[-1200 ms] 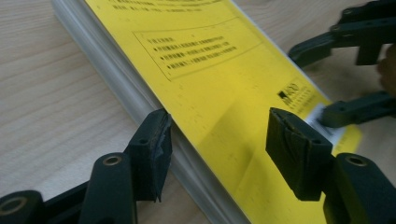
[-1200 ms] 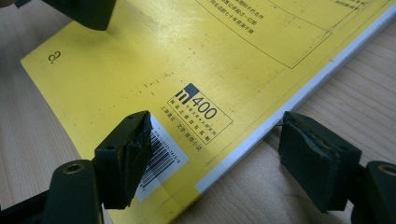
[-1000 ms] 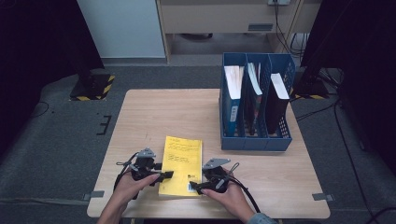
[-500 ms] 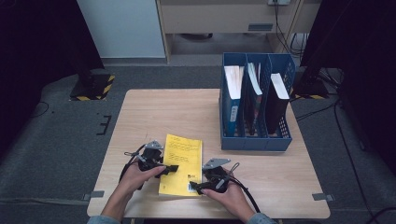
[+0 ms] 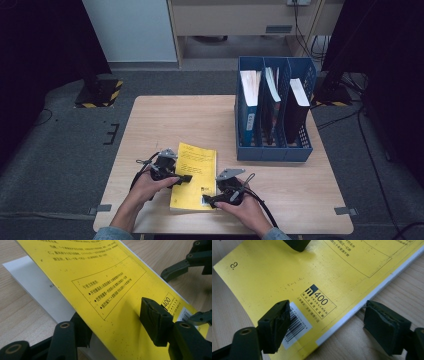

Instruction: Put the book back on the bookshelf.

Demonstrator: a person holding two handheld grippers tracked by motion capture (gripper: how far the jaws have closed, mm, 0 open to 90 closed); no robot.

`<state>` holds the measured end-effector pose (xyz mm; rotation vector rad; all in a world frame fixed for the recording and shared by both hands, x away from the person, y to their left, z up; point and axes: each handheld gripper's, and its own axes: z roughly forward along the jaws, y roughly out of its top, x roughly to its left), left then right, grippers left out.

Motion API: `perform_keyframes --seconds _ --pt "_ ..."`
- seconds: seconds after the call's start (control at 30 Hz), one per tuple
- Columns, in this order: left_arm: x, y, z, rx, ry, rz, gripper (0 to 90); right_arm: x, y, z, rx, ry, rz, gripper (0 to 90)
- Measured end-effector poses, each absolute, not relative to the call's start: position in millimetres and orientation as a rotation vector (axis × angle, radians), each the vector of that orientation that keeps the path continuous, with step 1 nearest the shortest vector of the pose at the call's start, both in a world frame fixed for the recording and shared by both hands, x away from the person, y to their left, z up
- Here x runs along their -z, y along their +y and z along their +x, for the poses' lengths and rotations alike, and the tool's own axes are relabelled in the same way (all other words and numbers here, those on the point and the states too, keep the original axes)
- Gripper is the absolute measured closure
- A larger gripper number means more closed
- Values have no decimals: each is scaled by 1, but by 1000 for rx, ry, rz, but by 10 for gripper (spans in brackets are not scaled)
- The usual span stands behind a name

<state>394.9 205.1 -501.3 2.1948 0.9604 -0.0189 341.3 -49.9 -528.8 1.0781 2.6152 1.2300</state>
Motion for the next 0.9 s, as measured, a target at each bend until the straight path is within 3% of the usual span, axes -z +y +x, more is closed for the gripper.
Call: perform_keyframes --seconds 0.27,0.6,0.73,0.83,0.9 --pt "501 203 397 19 945 2218 479 525 -43 363 -1147 2696 1059 104" --pt "499 192 403 3 946 2236 440 523 -42 370 -1101 2722 1037 121" --pt "498 192 403 2 946 2241 527 522 -42 371 -1086 2731 1026 121" --pt "497 192 402 -2 926 2245 671 522 -41 372 -1071 2744 1021 120" --pt "495 192 402 -6 915 2233 702 521 -41 374 -1060 2756 1026 124"
